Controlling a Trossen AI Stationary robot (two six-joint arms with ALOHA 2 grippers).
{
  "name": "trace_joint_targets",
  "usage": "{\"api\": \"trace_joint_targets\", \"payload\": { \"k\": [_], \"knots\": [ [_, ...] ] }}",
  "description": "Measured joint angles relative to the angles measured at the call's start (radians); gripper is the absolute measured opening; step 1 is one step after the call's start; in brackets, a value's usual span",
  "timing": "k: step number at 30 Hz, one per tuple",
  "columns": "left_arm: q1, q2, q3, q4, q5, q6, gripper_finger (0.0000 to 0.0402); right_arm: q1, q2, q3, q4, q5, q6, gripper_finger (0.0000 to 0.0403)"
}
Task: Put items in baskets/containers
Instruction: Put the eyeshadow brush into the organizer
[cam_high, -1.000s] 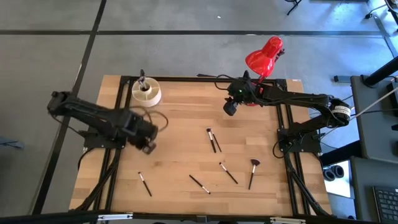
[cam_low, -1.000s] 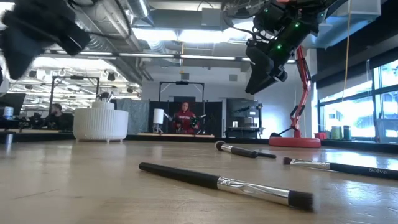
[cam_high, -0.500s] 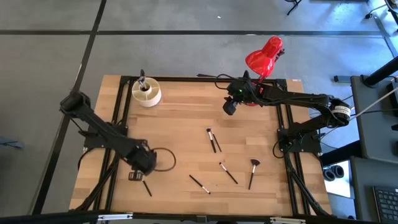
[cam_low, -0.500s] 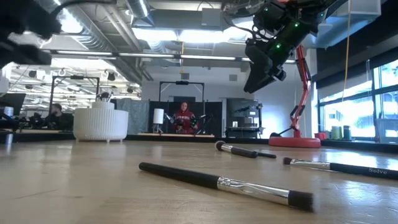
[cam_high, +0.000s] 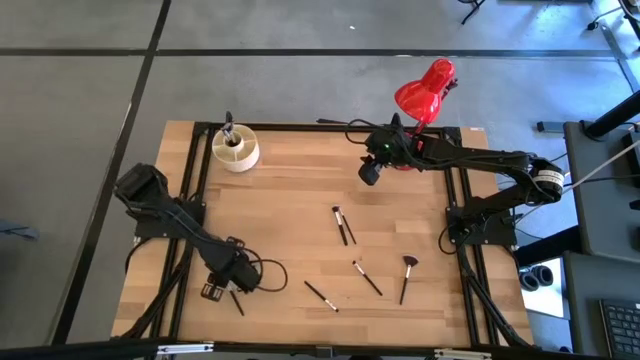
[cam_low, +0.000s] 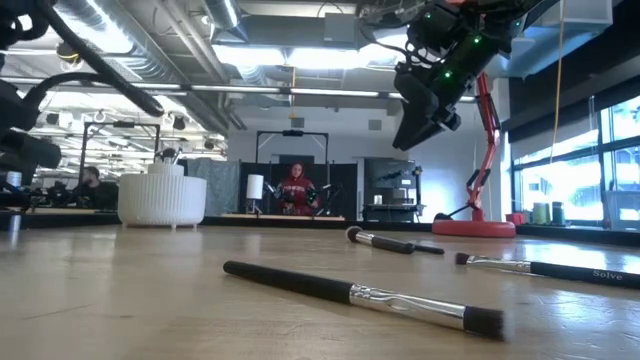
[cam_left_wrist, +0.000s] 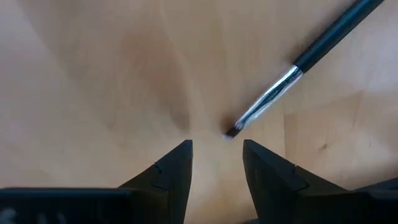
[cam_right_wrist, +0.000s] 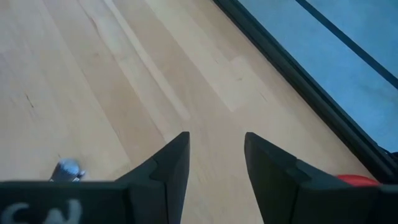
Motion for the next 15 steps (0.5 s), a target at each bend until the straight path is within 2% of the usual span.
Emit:
{"api": "trace_joint_targets", "payload": {
  "k": [6, 15],
  "knots": [
    [-0.046, 0.021, 0.001, 0.085, -0.014, 0.035, 0.0134, 0.0, 0.0, 0.0, -0.008, 0.0, 0.002, 0.0154],
    [-0.119, 0.038, 0.005, 0.047, -0.091, 0.05, 0.0121, 0.0, 0.0, 0.0, -0.018, 0.0, 0.018, 0.0154]
  ]
}}
